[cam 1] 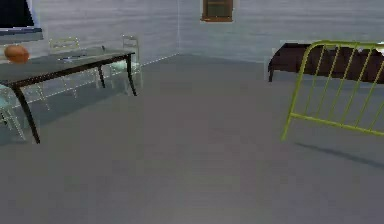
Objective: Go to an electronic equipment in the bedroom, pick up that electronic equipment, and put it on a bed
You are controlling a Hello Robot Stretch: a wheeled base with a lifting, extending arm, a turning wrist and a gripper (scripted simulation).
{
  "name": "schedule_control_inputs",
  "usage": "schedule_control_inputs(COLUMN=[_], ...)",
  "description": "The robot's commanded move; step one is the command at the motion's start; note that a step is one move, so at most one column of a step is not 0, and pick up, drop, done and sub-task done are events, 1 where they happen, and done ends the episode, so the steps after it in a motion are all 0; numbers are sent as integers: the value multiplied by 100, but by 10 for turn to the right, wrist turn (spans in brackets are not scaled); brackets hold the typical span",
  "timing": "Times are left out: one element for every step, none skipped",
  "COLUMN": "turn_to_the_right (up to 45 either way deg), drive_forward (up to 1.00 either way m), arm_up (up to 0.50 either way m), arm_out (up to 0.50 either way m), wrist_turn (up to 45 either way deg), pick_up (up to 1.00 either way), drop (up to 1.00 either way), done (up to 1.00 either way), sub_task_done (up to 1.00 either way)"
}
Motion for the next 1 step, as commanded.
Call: schedule_control_inputs(turn_to_the_right=[-270], drive_forward=[0], arm_up=[0], arm_out=[0], wrist_turn=[0], pick_up=[0], drop=[0], done=[0], sub_task_done=[0])
